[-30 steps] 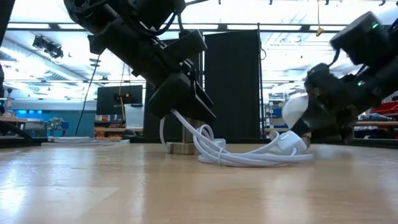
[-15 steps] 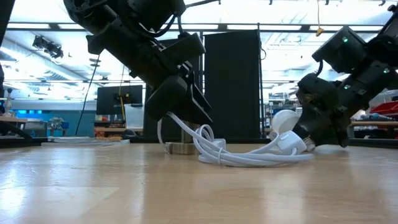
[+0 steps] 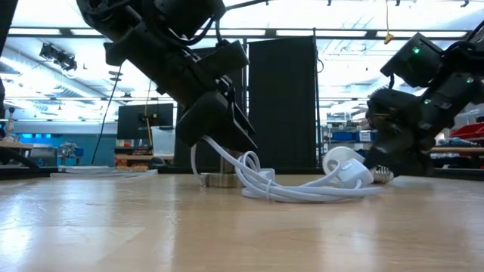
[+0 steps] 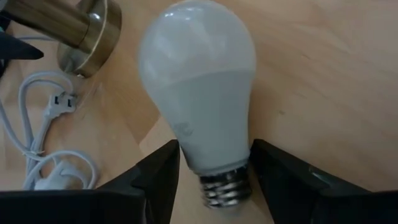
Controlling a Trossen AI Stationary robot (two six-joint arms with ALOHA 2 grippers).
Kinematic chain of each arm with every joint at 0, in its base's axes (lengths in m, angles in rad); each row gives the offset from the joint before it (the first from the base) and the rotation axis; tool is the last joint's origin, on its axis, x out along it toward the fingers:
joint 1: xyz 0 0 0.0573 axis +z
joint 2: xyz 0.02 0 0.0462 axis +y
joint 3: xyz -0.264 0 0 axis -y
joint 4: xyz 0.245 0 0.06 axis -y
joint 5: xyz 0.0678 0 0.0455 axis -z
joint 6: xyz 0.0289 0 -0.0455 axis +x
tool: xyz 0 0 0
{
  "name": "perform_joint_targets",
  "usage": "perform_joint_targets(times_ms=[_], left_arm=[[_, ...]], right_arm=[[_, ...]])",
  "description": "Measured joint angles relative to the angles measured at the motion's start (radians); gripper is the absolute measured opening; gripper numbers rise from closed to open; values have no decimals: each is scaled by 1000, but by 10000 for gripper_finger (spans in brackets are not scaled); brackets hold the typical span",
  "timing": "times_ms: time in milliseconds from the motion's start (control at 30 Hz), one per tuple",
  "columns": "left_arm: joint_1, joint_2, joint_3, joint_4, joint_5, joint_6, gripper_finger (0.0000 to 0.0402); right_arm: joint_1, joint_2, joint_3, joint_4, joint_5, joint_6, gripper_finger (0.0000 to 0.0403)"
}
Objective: Screw lightbulb
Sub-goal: Remove the lightbulb from the desk lamp
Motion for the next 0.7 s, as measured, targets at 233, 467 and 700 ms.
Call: perform_joint_targets(times_ms=[233,467,700], left_arm=[[0,0,0,1,-46,-38,307],[0,0,0,1,-52,-51,307],[0,-1,0,1,-52,-55,307]], right_arm=[[-19,-102,-1,-115,19,-34,210],[-20,-163,43,-241,94,-86,210],[-21,-205,118,-366,129,-125,210]])
